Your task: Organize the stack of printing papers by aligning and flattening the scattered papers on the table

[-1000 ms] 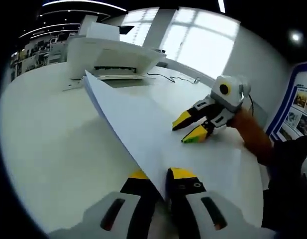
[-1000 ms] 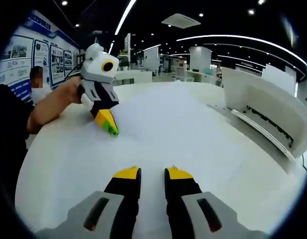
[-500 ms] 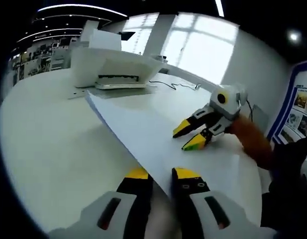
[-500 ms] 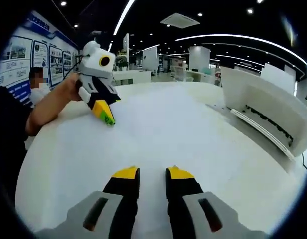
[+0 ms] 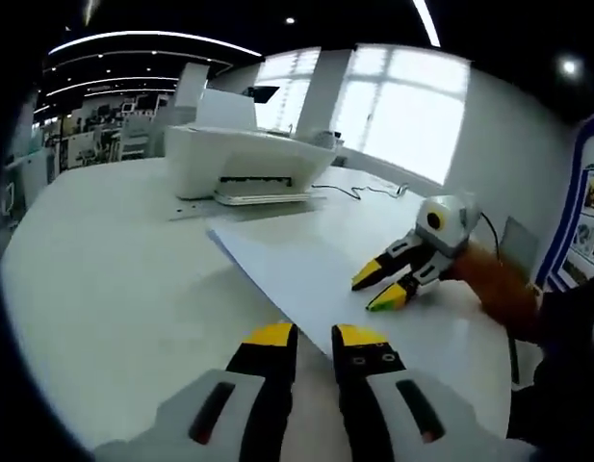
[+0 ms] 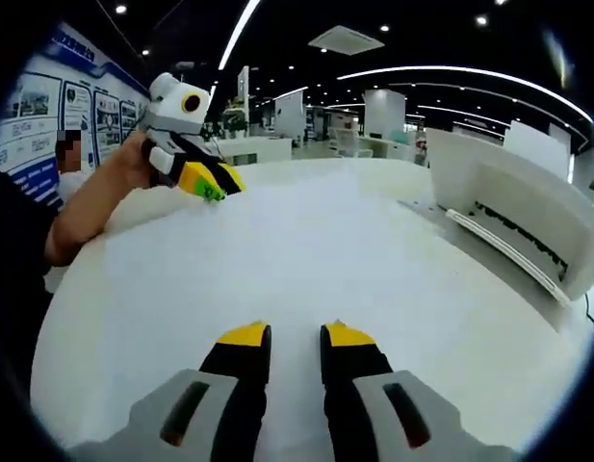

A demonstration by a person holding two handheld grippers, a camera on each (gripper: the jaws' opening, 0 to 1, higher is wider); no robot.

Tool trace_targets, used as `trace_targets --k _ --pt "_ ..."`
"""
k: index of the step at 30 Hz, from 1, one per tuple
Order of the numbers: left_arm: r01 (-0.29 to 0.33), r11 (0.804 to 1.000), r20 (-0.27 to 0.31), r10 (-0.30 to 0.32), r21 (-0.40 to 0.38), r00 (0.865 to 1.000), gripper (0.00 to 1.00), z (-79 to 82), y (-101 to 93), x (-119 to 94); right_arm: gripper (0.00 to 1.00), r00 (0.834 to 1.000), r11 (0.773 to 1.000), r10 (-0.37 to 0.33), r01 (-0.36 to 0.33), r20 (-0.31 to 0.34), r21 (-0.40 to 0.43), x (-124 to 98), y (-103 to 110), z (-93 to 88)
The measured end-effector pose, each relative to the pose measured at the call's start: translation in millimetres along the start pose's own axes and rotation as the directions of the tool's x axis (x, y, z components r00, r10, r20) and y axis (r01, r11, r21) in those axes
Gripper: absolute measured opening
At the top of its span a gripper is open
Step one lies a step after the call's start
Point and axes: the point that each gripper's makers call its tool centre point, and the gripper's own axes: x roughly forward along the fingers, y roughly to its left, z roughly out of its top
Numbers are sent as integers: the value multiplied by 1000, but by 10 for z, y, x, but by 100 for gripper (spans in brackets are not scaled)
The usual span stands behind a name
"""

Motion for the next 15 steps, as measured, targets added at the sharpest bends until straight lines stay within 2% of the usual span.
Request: trace_targets --k 3,7,11,15 --pt "-9 1000 7 9 -7 1000 20 3 28 -79 17 1000 1000 0 0 2 2 1 -3 2" --pt "-19 1000 -5 19 11 1000 21 -71 -27 -184 17 1000 1000 -1 1 1 3 2 -7 6" --pt "4 1000 17 -4 8 1000 23 -80 -145 -363 17 1000 1000 -7 7 -2 6 4 -16 8" --pt "-2 999 33 1 34 999 24 -92 -284 -536 18 1000 1000 -11 11 -5 4 1 -12 8"
